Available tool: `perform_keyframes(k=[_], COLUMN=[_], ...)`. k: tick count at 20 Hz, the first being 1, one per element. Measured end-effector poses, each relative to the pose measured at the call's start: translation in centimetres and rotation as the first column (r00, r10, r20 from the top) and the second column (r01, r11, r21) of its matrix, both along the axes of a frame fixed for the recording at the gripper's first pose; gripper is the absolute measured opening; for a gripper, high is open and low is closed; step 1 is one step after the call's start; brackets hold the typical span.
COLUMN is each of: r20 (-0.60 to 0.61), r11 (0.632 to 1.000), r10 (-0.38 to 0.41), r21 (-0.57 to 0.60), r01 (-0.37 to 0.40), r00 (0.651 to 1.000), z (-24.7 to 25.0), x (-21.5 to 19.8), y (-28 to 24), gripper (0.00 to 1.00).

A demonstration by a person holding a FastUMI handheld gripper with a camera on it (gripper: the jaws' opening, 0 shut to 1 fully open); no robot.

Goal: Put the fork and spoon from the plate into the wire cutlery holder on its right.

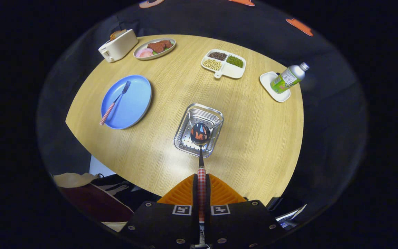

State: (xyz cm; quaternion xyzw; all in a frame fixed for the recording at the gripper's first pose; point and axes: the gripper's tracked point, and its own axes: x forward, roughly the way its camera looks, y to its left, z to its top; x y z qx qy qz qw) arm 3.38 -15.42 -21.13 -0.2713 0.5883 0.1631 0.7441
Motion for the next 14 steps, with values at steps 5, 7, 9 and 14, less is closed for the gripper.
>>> perform_keyframes(k=[5,7,9,14], r20=[-0.085,-0.095,-0.098,-0.050], r11=[0.997,0.997,0.996,0.996], r10=[0.011,0.004,0.003,-0.038], r21=[-0.070,-0.080,-0.090,-0.081], r01=[-0.017,-0.012,-0.012,0.034], r00=[0.996,0.995,0.995,0.998], z=[-1.7,-2.0,-2.3,-2.0], x=[1.3,1.8,2.1,2.7], y=[-0.1,0.3,0.3,0.6], gripper=[0.06,0.06,0.07,0.15])
